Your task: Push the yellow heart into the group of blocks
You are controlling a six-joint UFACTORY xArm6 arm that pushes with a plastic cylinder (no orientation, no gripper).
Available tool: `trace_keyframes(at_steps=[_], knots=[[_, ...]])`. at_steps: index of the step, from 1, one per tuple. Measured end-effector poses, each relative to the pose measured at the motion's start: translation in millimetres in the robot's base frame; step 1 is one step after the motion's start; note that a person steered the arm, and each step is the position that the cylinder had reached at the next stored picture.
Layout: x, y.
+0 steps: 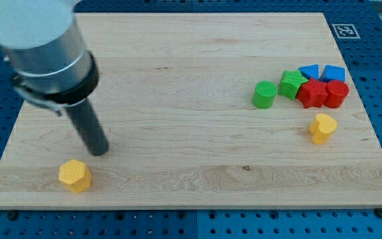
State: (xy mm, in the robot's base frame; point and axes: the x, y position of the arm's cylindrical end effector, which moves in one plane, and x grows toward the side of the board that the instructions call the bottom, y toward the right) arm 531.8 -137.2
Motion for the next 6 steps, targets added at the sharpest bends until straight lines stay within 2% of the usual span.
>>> trace_keyframes(at_steps=[1,2,3,4,5,6], knots=[[-1,69],[31,143],[37,224],[21,310],[-10,363],[-44,359]])
